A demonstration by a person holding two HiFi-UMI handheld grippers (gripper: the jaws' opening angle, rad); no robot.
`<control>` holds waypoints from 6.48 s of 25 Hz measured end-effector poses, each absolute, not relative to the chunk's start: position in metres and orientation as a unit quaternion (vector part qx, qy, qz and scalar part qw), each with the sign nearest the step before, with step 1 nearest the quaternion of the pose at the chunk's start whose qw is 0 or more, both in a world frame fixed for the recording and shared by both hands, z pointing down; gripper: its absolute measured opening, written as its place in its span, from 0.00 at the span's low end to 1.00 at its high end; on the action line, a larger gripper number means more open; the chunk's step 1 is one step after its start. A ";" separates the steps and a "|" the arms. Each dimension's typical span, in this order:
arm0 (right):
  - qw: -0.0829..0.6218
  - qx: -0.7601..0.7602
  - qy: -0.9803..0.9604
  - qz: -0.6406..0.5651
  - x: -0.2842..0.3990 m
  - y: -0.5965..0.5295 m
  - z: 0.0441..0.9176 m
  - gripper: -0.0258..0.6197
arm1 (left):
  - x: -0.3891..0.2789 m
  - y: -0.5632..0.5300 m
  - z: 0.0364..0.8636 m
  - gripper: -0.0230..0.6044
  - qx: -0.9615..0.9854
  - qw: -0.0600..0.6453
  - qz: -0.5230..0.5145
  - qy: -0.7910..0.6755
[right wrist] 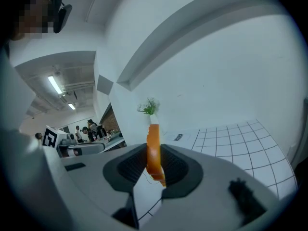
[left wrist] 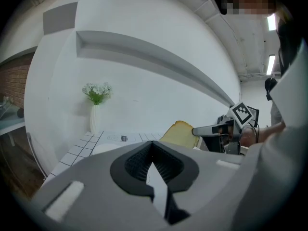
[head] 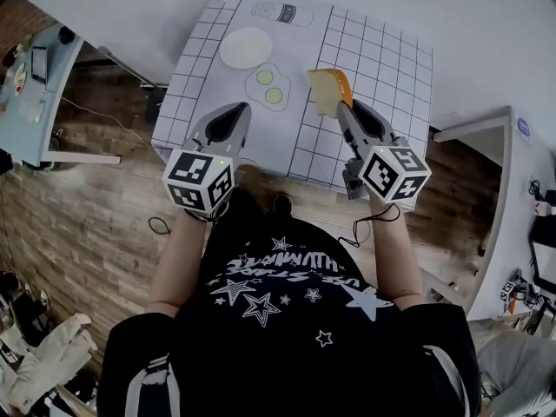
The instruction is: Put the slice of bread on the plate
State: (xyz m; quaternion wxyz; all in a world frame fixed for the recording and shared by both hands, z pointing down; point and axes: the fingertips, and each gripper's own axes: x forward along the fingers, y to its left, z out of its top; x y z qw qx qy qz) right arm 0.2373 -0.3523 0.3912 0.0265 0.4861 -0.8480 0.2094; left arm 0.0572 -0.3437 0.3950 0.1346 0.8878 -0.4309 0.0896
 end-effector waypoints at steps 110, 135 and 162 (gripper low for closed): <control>0.193 0.412 -0.888 -0.060 0.193 -0.333 0.413 0.06 | 0.074 -0.357 0.407 0.05 0.901 0.140 0.098 -0.399; 0.182 0.473 -0.860 -0.062 0.136 -0.187 0.395 0.06 | 0.001 -0.199 0.395 0.05 0.918 0.138 0.078 -0.364; 0.226 0.546 -0.801 -0.093 0.103 0.012 0.362 0.06 | -0.054 -0.024 0.369 0.05 0.942 0.116 0.045 -0.312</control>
